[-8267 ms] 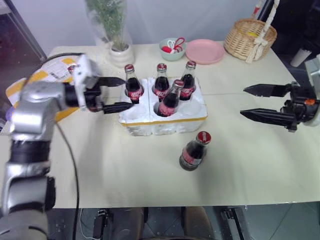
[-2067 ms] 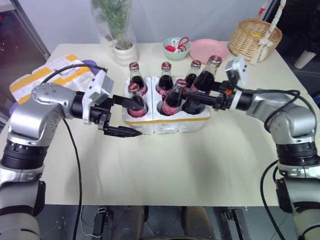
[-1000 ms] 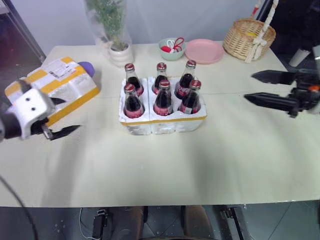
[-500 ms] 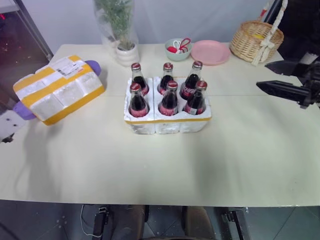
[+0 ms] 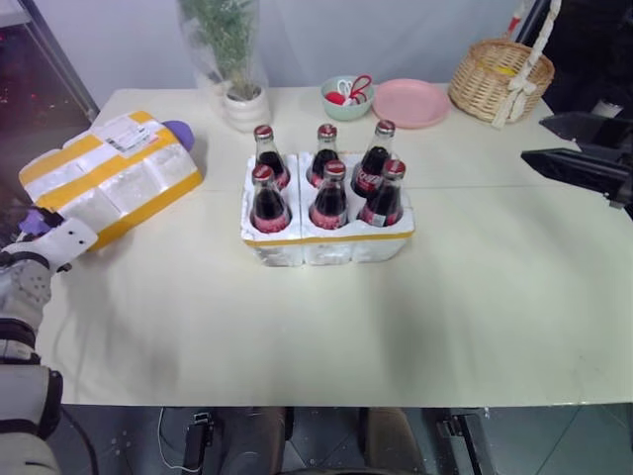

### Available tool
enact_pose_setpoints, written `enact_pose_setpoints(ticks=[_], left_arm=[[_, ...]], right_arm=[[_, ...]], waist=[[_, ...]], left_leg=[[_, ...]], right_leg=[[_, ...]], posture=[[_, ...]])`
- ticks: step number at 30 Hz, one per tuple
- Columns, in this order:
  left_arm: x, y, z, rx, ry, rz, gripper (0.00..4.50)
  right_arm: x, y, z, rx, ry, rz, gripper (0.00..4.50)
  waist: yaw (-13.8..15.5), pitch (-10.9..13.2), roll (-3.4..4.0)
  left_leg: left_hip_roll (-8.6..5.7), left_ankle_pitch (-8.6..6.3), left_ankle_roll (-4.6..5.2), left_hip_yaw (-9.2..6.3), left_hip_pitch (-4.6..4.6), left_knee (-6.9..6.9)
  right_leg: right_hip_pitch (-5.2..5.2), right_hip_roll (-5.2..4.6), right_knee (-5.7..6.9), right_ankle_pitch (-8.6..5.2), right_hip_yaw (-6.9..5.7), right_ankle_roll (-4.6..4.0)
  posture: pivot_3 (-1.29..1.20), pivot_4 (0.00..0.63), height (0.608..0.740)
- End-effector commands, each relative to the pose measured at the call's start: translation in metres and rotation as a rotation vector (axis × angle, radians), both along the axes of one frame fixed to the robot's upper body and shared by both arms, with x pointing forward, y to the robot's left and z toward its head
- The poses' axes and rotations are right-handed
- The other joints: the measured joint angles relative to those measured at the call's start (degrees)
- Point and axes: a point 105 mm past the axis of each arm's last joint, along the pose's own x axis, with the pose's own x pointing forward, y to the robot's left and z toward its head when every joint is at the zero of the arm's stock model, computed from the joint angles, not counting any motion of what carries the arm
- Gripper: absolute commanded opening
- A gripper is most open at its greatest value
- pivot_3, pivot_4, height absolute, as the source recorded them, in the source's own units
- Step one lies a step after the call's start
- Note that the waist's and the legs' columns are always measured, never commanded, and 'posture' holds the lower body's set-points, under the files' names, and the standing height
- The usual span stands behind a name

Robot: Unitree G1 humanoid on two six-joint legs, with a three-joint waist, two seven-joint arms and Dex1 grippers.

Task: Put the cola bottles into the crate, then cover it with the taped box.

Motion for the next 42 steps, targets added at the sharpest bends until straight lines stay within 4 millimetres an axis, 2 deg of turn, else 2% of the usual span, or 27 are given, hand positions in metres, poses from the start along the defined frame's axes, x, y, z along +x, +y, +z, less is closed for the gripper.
enact_pose_setpoints(ticks=[1,4,7,13,16,18,20,25,28,34,37,40,42], left_arm=[[0.004,0.001,0.009,0.01,-0.016,0.004,4.5],[0.008,-0.003,0.01,0.018,-0.007,-0.002,4.5],[0.011,-0.005,0.011,0.018,-0.007,-0.007,3.68],[0.009,-0.002,0.012,0.035,0.001,0.009,0.73],[0.008,0.001,0.014,0.038,-0.003,0.016,0.73],[0.008,0.001,0.016,0.027,-0.01,0.009,0.36],[0.008,0.001,0.017,0.031,-0.01,0.006,0.19],[0.013,0.0,0.033,0.051,-0.066,0.005,0.14],[0.019,-0.004,0.055,0.037,-0.142,-0.027,0.14],[0.029,-0.025,0.119,0.041,-0.282,-0.191,0.14],[0.031,-0.044,0.147,0.024,-0.329,-0.295,0.14],[0.034,-0.088,0.175,-0.005,-0.334,-0.49,0.14],[0.031,-0.117,0.184,0.017,-0.304,-0.599,0.14]], right_arm=[[-0.009,-0.003,0.021,0.008,-0.076,-0.014,4.48],[-0.011,-0.003,0.024,0.022,-0.083,-0.015,4.48],[-0.012,-0.003,0.025,0.023,-0.086,-0.024,4.5],[-0.016,-0.008,0.026,0.025,-0.098,-0.059,4.5],[-0.017,-0.012,0.029,0.041,-0.107,-0.077,4.5],[-0.017,-0.014,0.028,0.042,-0.11,-0.091,4.5],[-0.017,-0.014,0.027,0.042,-0.111,-0.098,4.5],[-0.016,-0.014,0.023,0.042,-0.108,-0.105,4.5],[-0.015,-0.017,0.018,0.038,-0.099,-0.12,4.5],[-0.014,-0.021,0.01,0.031,-0.084,-0.134,4.5],[-0.012,-0.022,0.007,0.034,-0.08,-0.137,4.5],[-0.009,-0.024,0.0,0.03,-0.066,-0.141,4.5],[-0.007,-0.024,-0.006,0.017,-0.054,-0.14,4.5]], waist=[[-0.02,0.0,0.0],[-0.03,0.0,0.0],[-0.07,0.0,-0.01],[0.0,0.0,-0.01],[-0.04,-0.01,-0.01],[-0.02,-0.01,-0.01],[-0.03,-0.01,-0.01],[-0.01,-0.01,-0.01],[0.01,-0.01,-0.04],[-0.02,0.01,-0.13],[-0.05,0.01,-0.12],[0.07,0.01,-0.12],[0.06,0.01,-0.12]], left_leg=[[0.0,0.0,0.0,0.0,0.0,0.0],[0.0,0.0,0.0,0.0,0.0,0.01],[0.0,0.0,0.0,0.0,0.0,0.01],[0.0,0.0,0.0,0.0,0.0,0.02],[0.0,0.0,0.0,0.0,0.0,0.05],[0.0,0.0,0.0,0.0,0.0,0.05],[0.0,0.0,0.0,0.0,0.0,0.05],[0.0,0.0,0.0,0.0,0.0,0.06],[0.0,0.0,0.0,0.0,-0.01,0.07],[0.0,0.0,0.0,-0.01,-0.03,0.1],[0.0,0.0,0.0,-0.01,-0.03,0.1],[0.0,0.0,0.0,-0.01,-0.03,0.11],[0.0,0.0,0.0,-0.01,-0.06,0.14]], right_leg=[[0.0,0.0,0.0,0.0,0.0,0.0],[0.0,0.0,0.0,0.0,0.0,0.0],[0.01,0.0,0.0,0.0,0.0,0.0],[0.01,0.0,0.01,0.0,0.0,0.0],[0.02,0.0,0.04,0.0,0.0,0.0],[0.02,0.0,0.04,0.0,0.0,0.0],[0.02,0.0,0.04,0.0,0.0,0.0],[0.02,0.0,0.06,0.0,0.0,0.0],[0.02,0.0,0.05,0.0,0.0,0.0],[0.02,0.0,0.04,0.0,0.0,0.0],[0.02,0.0,0.05,0.0,0.0,0.0],[0.04,0.0,0.04,0.0,0.0,0.0],[0.04,0.0,0.03,0.0,0.0,0.0]], posture=[[0.0,0.15,0.737],[0.0,0.15,0.737],[0.0,0.15,0.737],[0.0,0.15,0.737],[0.0,0.15,0.737],[0.0,0.15,0.737],[0.0,0.15,0.737],[0.0,0.15,0.737],[0.0,0.15,0.737],[0.0,0.15,0.737],[0.0,0.15,0.737],[0.0,0.15,0.737],[0.0,0.15,0.737]])
